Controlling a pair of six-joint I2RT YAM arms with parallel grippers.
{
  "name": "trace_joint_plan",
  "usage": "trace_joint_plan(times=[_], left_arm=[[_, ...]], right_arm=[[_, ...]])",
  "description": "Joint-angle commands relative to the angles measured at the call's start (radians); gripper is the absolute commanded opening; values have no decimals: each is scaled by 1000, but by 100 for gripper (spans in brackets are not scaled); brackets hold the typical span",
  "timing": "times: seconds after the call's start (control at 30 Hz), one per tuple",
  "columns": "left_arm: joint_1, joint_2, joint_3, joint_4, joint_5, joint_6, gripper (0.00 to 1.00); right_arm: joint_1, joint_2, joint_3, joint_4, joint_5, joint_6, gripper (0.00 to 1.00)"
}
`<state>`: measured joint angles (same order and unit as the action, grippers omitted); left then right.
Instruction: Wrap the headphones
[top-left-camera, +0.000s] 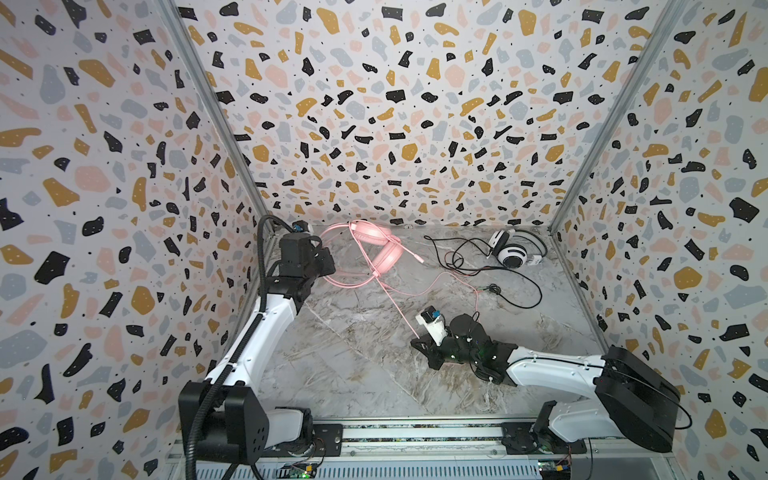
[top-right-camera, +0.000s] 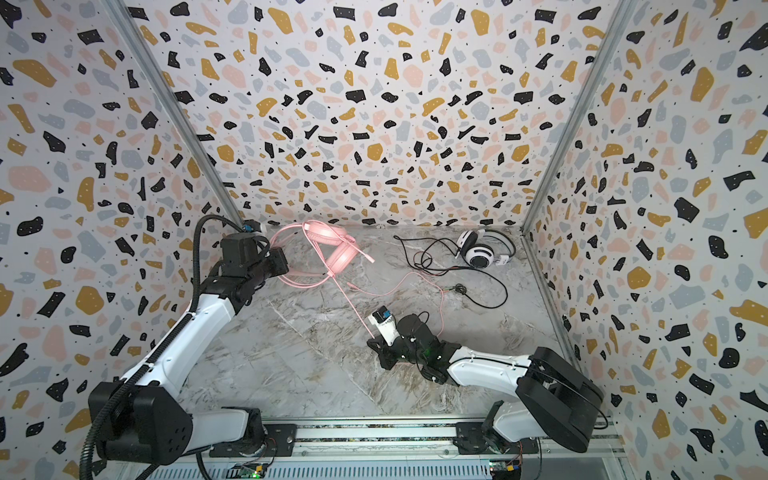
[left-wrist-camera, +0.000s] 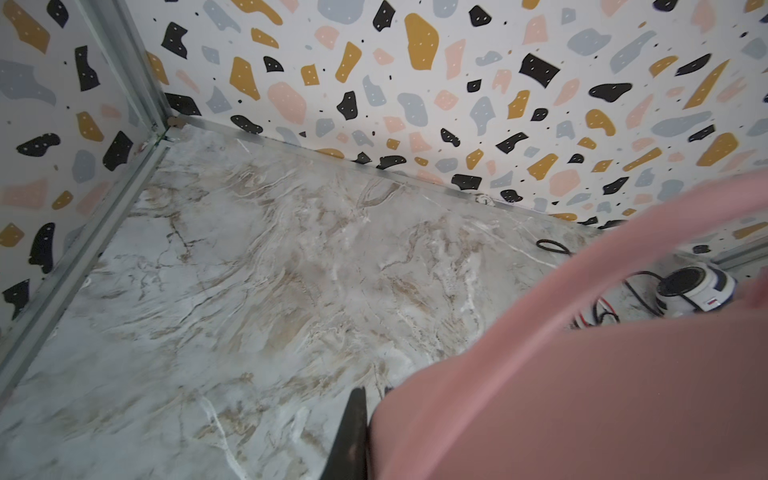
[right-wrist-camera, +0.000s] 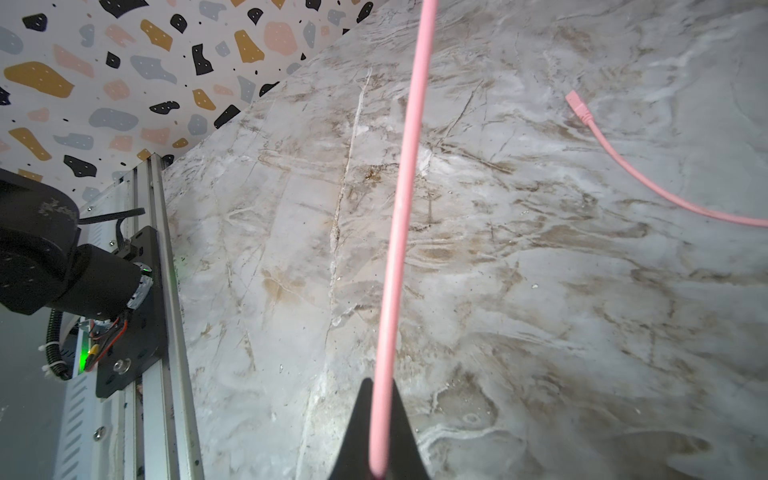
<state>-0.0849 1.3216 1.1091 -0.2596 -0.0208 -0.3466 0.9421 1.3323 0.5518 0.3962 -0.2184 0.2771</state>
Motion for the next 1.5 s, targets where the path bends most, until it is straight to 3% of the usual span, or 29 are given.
trace_joint_plan(times=[0.0,0.27,0.47,0.6,0.73,0.93,1.3,1.47], left_arm=[[-12,9,77,91,-138,-15,0],[-125,58,114,21,-339,62,0],[-193,178,198,-88,-430,115,0],[-216,210,210,-90,-391,119,0],[-255,246,225,-115,-427,142,0],[-276,331,288,-183,-347,149,0],[-306,318,285,-172,-306,152,0],[-326,310,287,-177,-310,173,0]], right_arm=[[11,-54,43,-165,43,-41,0],[11,-128,152,-270,149,-145,0],[-9,-147,257,-346,242,-227,0],[-37,-168,325,-370,217,-244,0],[-48,-160,397,-393,210,-265,0],[-51,-114,476,-420,175,-278,0],[5,-49,565,-407,61,-219,0],[15,-26,627,-417,69,-222,0]])
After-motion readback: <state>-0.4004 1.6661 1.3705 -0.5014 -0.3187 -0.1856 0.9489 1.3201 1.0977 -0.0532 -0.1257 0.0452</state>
